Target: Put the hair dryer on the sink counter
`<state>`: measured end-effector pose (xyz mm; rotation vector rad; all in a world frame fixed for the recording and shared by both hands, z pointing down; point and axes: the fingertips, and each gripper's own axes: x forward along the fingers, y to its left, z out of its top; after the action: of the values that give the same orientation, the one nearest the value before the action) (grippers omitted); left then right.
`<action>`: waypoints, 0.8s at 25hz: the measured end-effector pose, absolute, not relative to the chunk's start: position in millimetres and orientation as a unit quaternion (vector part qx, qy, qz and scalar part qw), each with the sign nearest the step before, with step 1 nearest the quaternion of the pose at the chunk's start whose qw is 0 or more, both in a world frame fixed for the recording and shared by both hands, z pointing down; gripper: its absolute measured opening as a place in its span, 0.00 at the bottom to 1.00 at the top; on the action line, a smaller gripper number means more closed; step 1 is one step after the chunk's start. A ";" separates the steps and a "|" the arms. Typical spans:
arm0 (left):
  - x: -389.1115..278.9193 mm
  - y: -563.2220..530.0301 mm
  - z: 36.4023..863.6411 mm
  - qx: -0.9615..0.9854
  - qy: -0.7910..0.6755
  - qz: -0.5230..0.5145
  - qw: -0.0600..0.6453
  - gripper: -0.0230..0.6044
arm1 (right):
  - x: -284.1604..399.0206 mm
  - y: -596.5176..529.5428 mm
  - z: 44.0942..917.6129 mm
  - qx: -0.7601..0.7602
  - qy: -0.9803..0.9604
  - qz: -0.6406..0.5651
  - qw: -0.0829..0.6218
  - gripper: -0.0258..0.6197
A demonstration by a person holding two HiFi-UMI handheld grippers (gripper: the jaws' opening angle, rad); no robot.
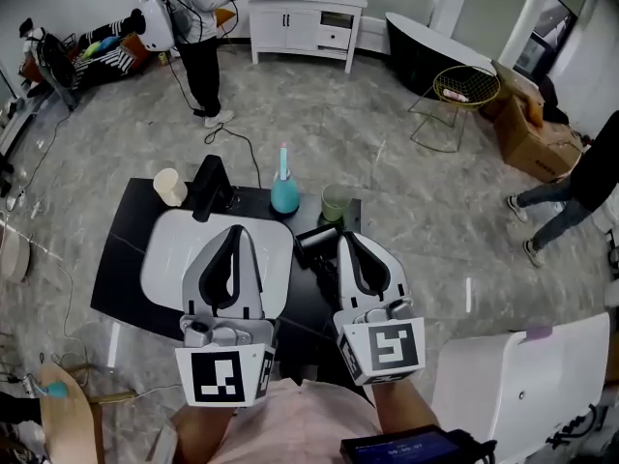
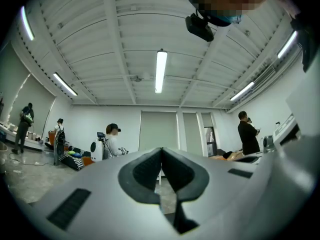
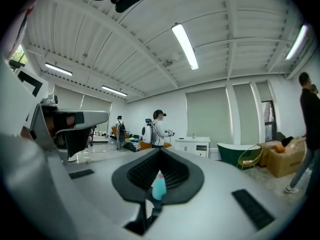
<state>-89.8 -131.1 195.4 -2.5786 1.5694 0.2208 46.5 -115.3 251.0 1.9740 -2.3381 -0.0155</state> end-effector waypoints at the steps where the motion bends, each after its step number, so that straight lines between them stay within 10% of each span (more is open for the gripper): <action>1: -89.3 -129.2 194.9 -0.851 0.516 0.073 0.058 0.05 | 46.1 -113.3 249.2 0.644 -0.764 -0.006 0.039 0.04; 20: -84.9 -120.0 200.1 -0.856 0.508 0.076 0.055 0.05 | 40.8 -106.3 246.4 0.638 -0.770 -0.007 0.033 0.04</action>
<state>-84.9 -120.0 200.1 -2.5998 1.5431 0.2322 40.8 -106.3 246.4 1.9625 -2.3691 -0.0226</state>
